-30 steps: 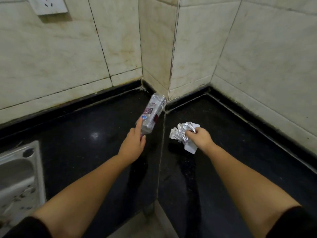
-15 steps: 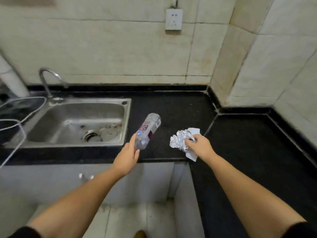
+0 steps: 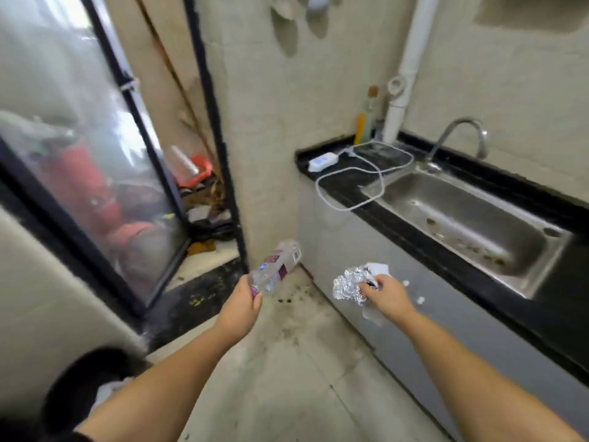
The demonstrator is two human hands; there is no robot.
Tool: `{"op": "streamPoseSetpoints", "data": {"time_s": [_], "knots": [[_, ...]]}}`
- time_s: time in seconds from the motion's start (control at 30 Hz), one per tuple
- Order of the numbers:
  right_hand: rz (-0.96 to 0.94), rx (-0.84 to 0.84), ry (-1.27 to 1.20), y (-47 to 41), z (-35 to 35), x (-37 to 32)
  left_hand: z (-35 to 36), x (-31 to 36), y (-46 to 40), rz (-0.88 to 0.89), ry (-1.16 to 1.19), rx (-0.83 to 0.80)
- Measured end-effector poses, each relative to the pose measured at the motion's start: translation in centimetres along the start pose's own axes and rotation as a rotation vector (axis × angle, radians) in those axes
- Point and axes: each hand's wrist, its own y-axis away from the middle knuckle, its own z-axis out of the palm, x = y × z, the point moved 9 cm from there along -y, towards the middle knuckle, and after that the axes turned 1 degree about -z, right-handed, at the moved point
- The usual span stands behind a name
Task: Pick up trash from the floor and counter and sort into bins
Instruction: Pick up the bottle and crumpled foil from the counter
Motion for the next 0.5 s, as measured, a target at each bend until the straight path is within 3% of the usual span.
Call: {"op": "streamPoseSetpoints", "data": {"time_s": [0.3,0.5], "knots": [[-0.274,-0.455,0.217,8.4,36.0,-23.4,-21.6,-35.3,12.0,-0.508,0.043,0.242],[-0.434,-0.698,0.368,14.7,51.7,-31.7,-28.7,-49.7,21.6,-0.800,0.105,0.409]]}}
